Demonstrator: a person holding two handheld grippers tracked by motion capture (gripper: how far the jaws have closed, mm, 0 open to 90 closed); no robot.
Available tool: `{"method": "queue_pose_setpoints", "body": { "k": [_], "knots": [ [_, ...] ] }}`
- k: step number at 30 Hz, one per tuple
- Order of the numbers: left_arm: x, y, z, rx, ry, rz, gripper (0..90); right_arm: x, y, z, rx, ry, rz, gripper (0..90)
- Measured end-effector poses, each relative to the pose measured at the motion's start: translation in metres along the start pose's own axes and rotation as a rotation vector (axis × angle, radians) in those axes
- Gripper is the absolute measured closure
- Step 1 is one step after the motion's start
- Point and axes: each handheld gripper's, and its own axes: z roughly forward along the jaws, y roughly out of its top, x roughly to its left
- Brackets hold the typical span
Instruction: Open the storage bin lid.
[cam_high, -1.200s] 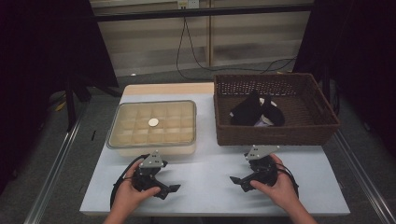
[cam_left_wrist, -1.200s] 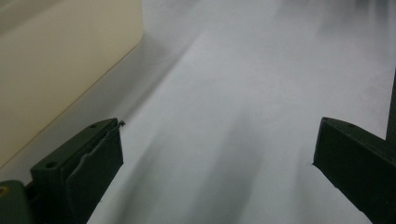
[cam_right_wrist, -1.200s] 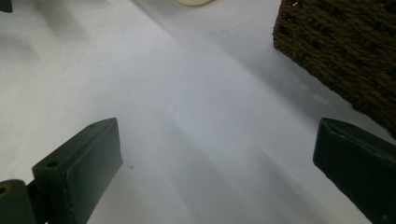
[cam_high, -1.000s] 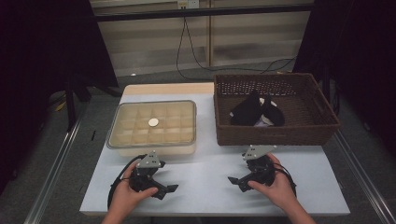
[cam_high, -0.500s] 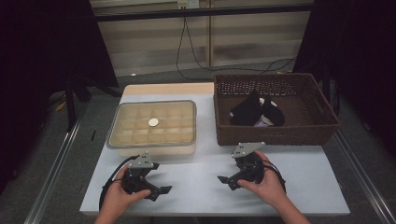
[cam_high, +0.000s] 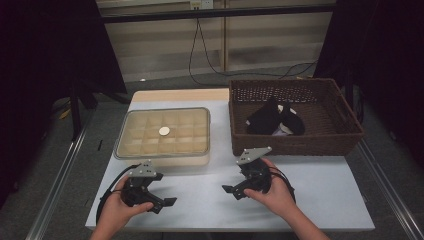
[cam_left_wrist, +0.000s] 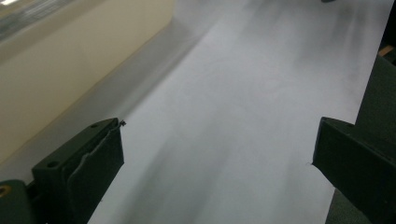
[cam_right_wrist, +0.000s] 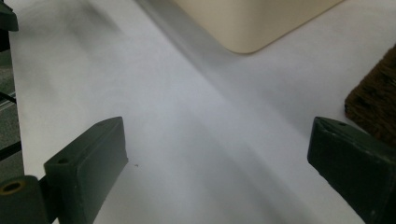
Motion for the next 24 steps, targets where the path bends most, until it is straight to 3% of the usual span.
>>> {"method": "queue_pose_setpoints", "body": {
  "k": [7, 14, 24],
  "knots": [
    [0.009, 0.001, -0.018, -0.032, 0.004, -0.034, 1.5, 0.005, 0.02, 0.006, -0.01, -0.009, -0.002, 5.0],
    [0.016, 0.009, -0.033, -0.044, 0.017, -0.038, 1.5, 0.01, 0.037, 0.012, -0.026, -0.01, 0.013, 5.6],
    [0.031, 0.023, -0.048, -0.044, 0.045, -0.031, 2.1, 0.01, 0.064, 0.017, -0.047, -0.046, 0.081, 6.7]
  ]
}}
